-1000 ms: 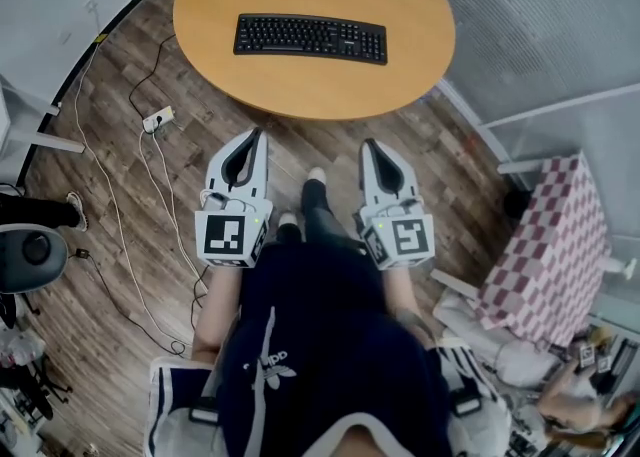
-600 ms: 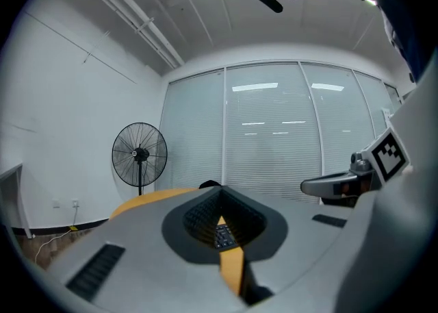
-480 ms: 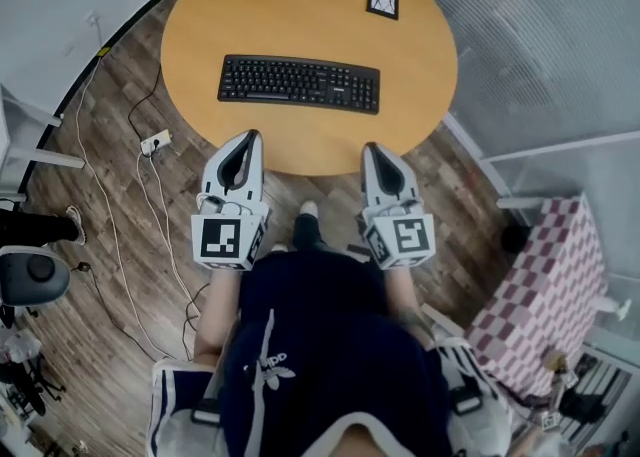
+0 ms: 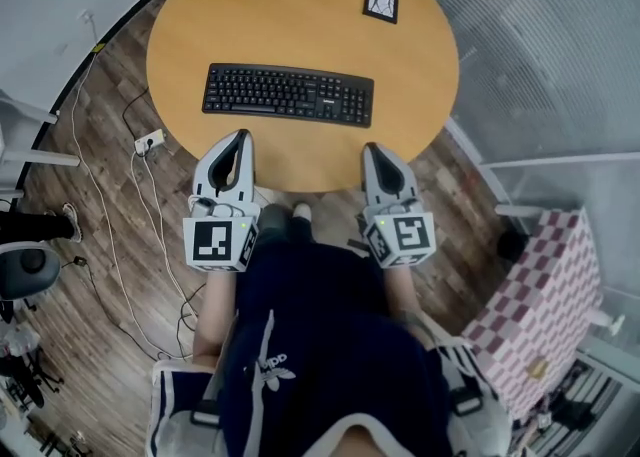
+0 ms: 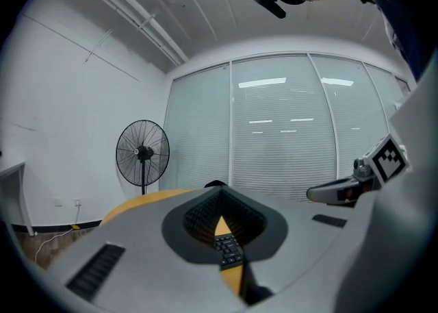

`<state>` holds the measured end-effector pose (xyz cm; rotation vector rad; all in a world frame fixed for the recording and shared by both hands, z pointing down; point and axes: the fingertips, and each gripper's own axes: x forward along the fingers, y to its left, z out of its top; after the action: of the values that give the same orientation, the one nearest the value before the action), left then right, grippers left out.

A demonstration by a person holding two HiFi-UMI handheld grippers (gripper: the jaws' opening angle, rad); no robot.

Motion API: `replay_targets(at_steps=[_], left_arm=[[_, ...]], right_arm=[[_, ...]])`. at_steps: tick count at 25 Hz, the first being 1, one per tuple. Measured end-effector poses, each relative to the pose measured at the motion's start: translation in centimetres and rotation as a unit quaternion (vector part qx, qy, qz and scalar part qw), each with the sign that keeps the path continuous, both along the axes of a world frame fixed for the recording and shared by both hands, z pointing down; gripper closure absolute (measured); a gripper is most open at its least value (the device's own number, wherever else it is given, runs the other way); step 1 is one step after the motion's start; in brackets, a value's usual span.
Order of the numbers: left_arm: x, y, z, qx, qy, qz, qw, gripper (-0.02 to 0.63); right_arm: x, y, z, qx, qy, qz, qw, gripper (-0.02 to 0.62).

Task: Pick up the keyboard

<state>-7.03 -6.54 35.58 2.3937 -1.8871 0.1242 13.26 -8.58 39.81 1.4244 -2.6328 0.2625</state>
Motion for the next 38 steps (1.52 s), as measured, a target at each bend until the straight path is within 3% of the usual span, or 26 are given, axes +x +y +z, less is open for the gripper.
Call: replay_targets(at_steps=[9,23,29,38], left_arm=[[-1.8,-3.1,1.0,-0.014,-0.004,0.001,0.9999,0.603],[-7.2,-11.6,0.9,-0.023,-0.004,0.049,0.9985,0.603],[-9.4,-13.2,3.0,-0.035,-0.008,0.055,0.9979,0.603],[-9.3,-13.4,3.8,-0.05,-0.01,0.047,0.9976,0.603]], right_arm=[[-0.4,-2.6,1.3,-0.03,-0.013,0.016,0.999,0.589],[-4.0,-8.9,0.3,-0.037,-0.005,0.078,0.996,0.589],[-4.5,-9.8,1.5,-0.049,0.006,0.097,0.994,0.589],[-4.1,-11.0,1.8,-0.051,0.003,0.094,0.994,0.589]])
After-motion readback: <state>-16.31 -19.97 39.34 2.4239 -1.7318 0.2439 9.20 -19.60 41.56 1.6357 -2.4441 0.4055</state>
